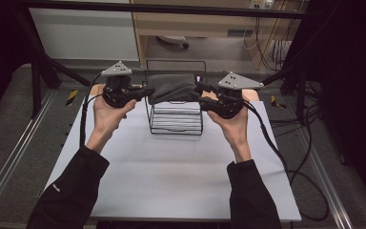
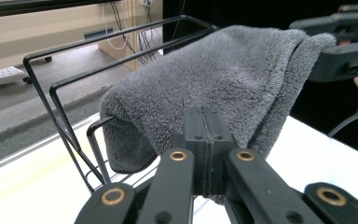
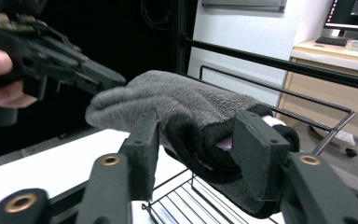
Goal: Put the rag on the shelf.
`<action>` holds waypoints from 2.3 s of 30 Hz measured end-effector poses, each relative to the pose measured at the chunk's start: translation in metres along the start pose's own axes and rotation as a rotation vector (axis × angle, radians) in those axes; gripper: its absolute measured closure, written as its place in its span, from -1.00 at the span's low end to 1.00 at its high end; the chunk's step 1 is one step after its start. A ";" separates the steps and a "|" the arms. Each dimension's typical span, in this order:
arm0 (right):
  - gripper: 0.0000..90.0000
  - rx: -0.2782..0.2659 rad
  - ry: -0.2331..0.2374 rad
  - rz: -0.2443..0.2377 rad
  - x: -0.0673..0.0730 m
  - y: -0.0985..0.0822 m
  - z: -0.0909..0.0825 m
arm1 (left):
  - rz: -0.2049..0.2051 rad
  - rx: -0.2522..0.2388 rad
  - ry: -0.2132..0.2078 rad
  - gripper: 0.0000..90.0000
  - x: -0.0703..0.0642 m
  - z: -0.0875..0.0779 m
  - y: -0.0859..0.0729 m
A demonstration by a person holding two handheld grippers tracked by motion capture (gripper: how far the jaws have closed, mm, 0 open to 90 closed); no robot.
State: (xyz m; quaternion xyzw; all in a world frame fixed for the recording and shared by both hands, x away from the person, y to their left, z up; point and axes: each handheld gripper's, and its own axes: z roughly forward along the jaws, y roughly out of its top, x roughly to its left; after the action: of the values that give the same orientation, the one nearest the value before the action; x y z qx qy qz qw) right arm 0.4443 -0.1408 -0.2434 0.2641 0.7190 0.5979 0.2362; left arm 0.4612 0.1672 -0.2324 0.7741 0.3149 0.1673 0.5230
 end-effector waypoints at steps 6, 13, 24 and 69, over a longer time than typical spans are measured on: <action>0.13 -0.028 0.012 0.026 -0.001 0.002 -0.002 | 0.021 0.030 0.014 1.00 0.000 0.009 -0.009; 0.94 0.068 0.025 0.053 -0.004 -0.010 0.005 | 0.026 0.041 0.034 1.00 0.000 0.023 -0.023; 1.00 0.143 -0.019 0.111 -0.018 -0.042 0.021 | 0.015 0.035 0.052 1.00 0.007 0.037 -0.034; -0.92 0.225 -0.010 0.136 0.003 -0.065 -0.040 | 0.014 0.123 0.063 -0.73 -0.001 -0.030 -0.108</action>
State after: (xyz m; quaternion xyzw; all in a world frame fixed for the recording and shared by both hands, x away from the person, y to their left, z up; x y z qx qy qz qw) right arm 0.4098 -0.1779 -0.3005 0.3402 0.7608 0.5266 0.1677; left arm 0.4090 0.2147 -0.3189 0.8014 0.3353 0.1755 0.4632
